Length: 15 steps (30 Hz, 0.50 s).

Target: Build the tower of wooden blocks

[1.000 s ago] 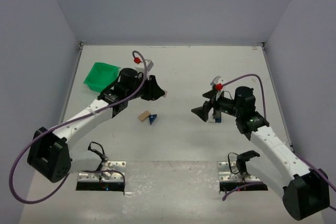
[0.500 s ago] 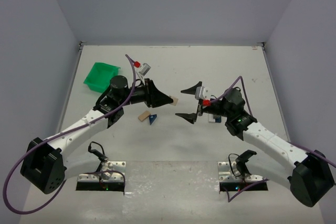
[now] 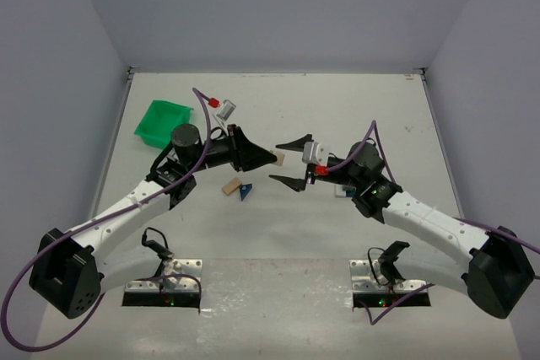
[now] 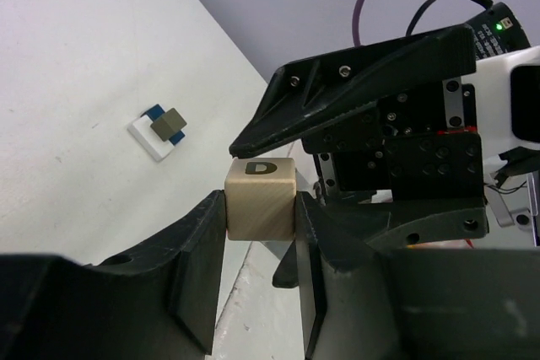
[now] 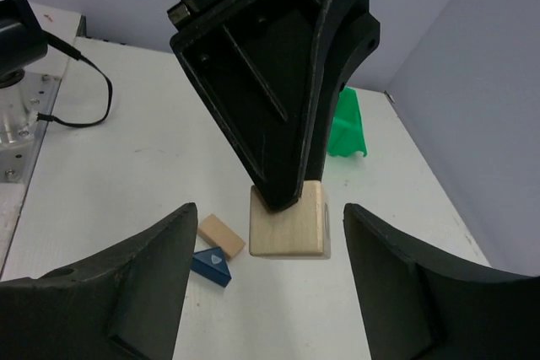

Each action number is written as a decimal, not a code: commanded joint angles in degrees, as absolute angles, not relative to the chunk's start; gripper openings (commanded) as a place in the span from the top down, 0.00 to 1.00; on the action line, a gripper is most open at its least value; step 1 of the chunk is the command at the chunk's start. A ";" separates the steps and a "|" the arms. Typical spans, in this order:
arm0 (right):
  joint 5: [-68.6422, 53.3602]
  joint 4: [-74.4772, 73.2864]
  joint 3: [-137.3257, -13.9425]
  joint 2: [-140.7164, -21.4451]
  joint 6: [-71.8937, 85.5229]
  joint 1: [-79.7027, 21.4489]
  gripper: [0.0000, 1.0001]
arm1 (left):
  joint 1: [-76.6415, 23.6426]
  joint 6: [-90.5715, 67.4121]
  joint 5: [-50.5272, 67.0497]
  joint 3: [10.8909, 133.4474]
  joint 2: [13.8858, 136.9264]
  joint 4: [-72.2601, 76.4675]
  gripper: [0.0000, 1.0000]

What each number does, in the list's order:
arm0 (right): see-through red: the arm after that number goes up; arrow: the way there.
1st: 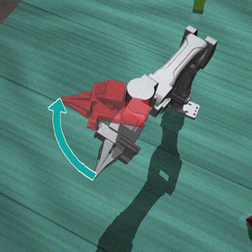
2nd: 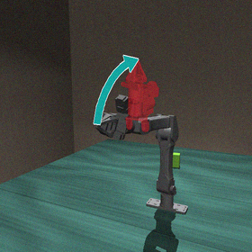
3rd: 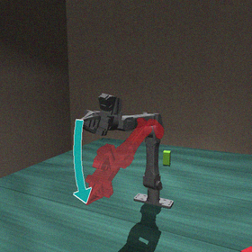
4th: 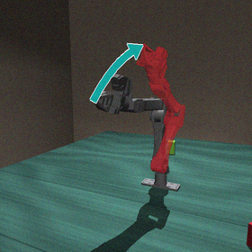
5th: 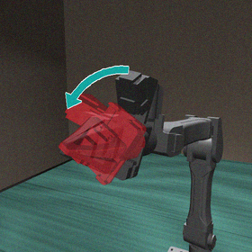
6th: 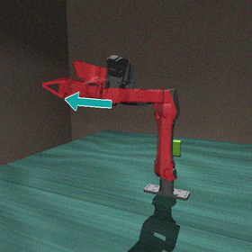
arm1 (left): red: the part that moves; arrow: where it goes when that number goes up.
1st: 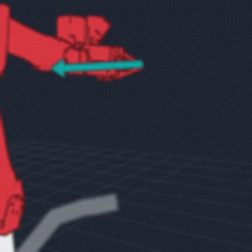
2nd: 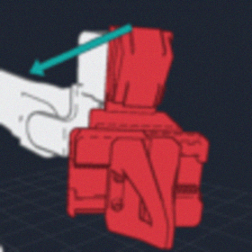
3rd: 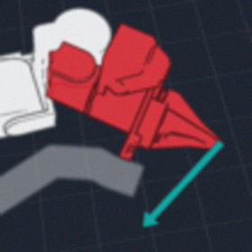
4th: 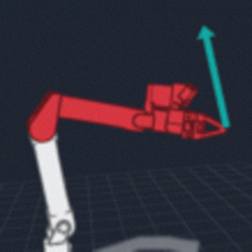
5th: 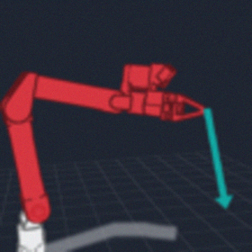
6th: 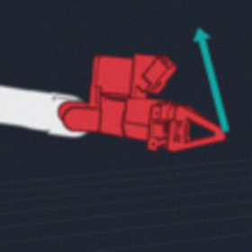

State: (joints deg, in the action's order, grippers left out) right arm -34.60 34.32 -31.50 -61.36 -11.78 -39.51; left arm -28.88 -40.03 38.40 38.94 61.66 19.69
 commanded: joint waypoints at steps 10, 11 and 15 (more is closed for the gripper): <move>-28.91 35.67 -35.21 -62.97 -14.95 -41.70 0.58 | -29.22 -38.34 34.31 39.29 60.22 19.48 1.00; -28.62 35.76 -35.09 -63.01 -15.24 -41.74 0.60 | -29.26 -38.17 34.06 39.29 60.13 19.36 1.00; -27.49 36.47 -34.63 -62.96 -15.47 -41.66 0.76 | -29.27 -38.06 33.22 39.38 60.12 18.95 1.00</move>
State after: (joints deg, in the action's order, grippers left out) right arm -29.35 34.20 -32.64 -62.87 -14.37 -41.30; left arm -28.91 -39.11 34.74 38.94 61.57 17.18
